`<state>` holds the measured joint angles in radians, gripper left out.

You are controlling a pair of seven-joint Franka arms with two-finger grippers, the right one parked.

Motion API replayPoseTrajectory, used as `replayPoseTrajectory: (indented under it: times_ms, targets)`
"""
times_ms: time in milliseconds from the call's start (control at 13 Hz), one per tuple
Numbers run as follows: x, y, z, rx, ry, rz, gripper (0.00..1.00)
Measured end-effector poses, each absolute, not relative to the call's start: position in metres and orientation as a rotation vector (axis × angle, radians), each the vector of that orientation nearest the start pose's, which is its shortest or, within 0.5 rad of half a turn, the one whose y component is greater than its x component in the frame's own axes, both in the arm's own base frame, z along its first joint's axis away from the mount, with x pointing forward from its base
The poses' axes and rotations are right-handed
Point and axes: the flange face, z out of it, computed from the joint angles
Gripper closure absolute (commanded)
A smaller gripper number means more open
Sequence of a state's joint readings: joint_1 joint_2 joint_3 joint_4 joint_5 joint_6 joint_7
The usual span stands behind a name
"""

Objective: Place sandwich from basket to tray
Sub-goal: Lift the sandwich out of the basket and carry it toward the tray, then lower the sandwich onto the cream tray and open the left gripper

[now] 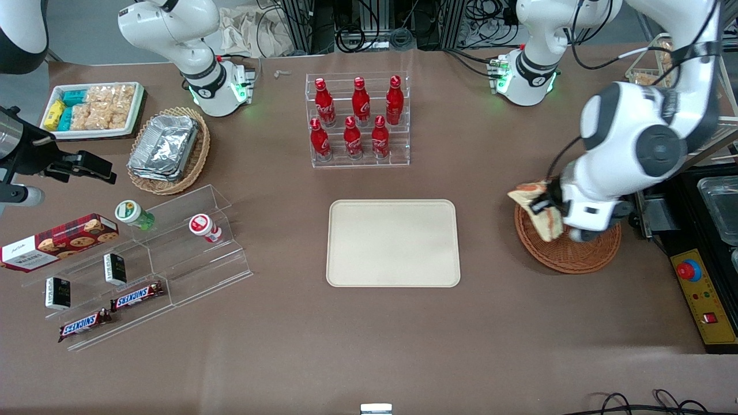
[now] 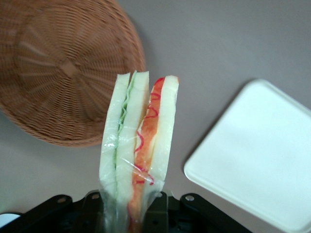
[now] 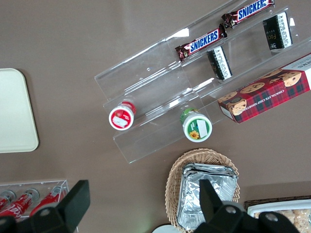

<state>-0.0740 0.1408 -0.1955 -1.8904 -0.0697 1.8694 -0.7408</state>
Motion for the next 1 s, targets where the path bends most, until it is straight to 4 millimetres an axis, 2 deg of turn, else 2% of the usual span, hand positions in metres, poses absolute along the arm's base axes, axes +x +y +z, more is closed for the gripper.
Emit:
replayPoseTrajectory:
  times_ms: [231, 538, 692, 1000]
  targets:
    - [0.548, -0.229, 0.392, -3.031, -0.498, 0.275, 1.0]
    - [0.531, -0.306, 0.33, -3.025, -0.232, 0.227, 1.0]
    - [0.529, -0.327, 0.298, -3.03, -0.151, 0.185, 1.0]
    - [0.539, -0.337, 0.253, -3.076, -0.052, 0.114, 1.0]
